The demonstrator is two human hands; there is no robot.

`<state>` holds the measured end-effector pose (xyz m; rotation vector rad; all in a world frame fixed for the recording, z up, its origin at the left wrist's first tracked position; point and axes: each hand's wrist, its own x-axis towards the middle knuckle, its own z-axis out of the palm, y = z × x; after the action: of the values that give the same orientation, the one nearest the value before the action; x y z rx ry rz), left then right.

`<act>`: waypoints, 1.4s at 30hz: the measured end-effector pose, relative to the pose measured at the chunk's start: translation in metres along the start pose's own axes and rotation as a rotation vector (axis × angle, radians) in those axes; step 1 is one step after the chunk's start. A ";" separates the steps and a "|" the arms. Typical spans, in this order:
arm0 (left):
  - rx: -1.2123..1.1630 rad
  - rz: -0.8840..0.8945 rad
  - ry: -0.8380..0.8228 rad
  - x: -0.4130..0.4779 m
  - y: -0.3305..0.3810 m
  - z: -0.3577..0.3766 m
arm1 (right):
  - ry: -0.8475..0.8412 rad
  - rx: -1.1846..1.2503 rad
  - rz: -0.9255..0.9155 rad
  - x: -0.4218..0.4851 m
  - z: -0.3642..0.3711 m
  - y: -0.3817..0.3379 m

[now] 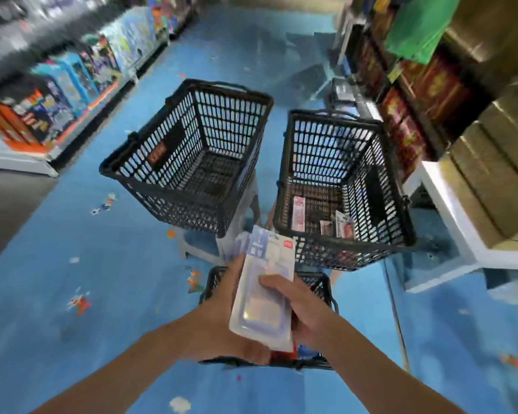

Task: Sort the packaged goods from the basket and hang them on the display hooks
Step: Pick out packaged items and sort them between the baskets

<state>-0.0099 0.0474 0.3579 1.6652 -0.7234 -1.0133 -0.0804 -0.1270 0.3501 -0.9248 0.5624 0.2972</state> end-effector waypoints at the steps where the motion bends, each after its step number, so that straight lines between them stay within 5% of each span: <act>1: -0.004 -0.027 0.018 -0.007 0.002 0.000 | -0.005 0.001 -0.004 -0.013 0.006 -0.010; 10: -0.215 -0.166 0.113 0.041 0.132 -0.036 | -0.048 -0.119 -0.283 -0.059 0.022 -0.134; 18: -0.265 -0.244 0.212 0.174 0.203 -0.043 | -0.001 -0.101 -0.410 -0.006 -0.039 -0.242; 23: -0.362 -0.335 0.277 0.283 0.166 -0.034 | 0.154 -0.066 -0.345 0.083 -0.117 -0.262; 30: -0.409 -0.468 0.392 0.406 0.070 -0.026 | 0.234 -0.119 -0.026 0.215 -0.214 -0.244; 42: -0.320 -0.603 0.486 0.537 -0.110 -0.036 | 0.338 -0.157 0.104 0.321 -0.279 -0.230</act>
<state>0.2714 -0.3544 0.1096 1.7738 0.2708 -0.9980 0.1992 -0.4863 0.1870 -1.1085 0.9098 0.2828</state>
